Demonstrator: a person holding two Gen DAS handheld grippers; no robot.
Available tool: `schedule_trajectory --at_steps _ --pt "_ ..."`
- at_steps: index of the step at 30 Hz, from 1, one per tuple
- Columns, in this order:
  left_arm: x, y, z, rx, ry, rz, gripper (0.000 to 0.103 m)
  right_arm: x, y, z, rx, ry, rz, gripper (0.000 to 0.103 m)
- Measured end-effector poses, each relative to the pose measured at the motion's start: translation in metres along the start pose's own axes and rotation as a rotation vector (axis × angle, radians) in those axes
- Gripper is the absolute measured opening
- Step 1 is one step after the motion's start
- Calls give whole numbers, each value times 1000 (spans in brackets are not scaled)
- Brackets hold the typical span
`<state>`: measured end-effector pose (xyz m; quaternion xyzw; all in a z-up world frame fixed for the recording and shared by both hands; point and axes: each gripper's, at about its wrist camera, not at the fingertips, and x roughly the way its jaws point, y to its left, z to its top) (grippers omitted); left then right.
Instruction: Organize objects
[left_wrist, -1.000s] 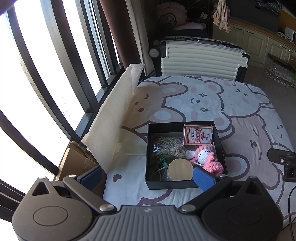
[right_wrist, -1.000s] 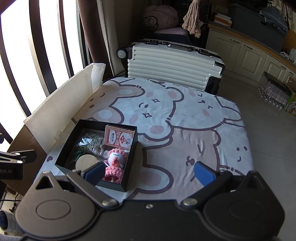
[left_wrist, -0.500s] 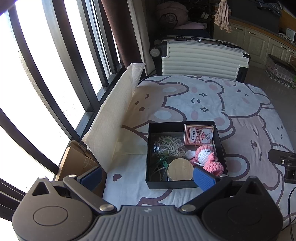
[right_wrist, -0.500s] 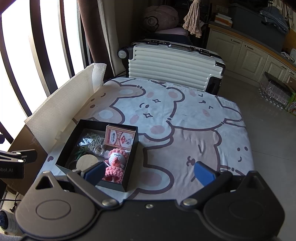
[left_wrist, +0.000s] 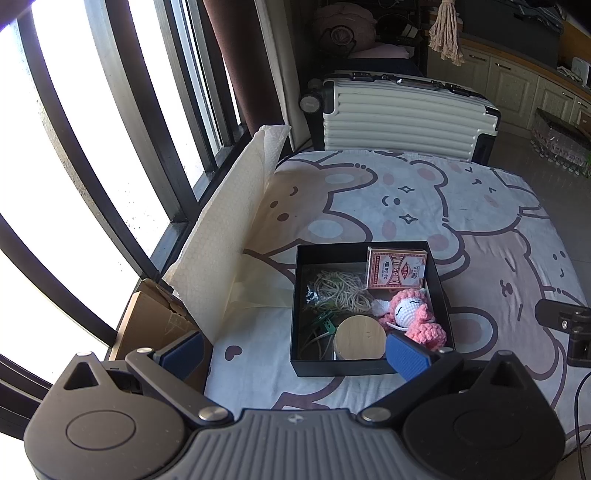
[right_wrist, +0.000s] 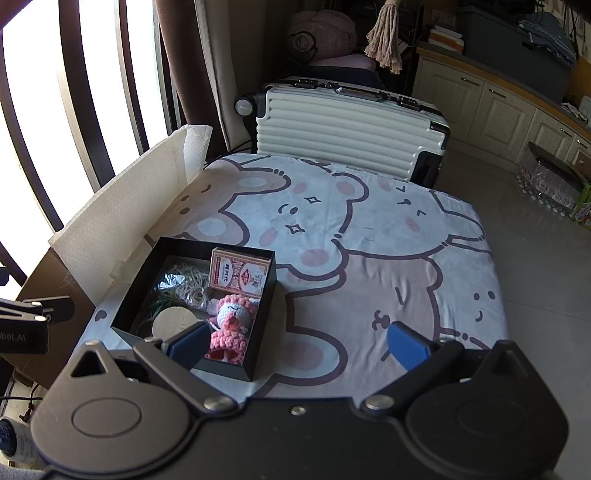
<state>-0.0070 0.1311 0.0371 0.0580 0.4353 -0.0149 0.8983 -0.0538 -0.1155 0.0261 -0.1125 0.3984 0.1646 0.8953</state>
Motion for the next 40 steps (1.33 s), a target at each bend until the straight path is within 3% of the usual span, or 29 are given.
schedule_trajectory --at_steps 40 --pt "-1 -5 0 -6 3 -7 103 1 1 0 1 1 2 103"
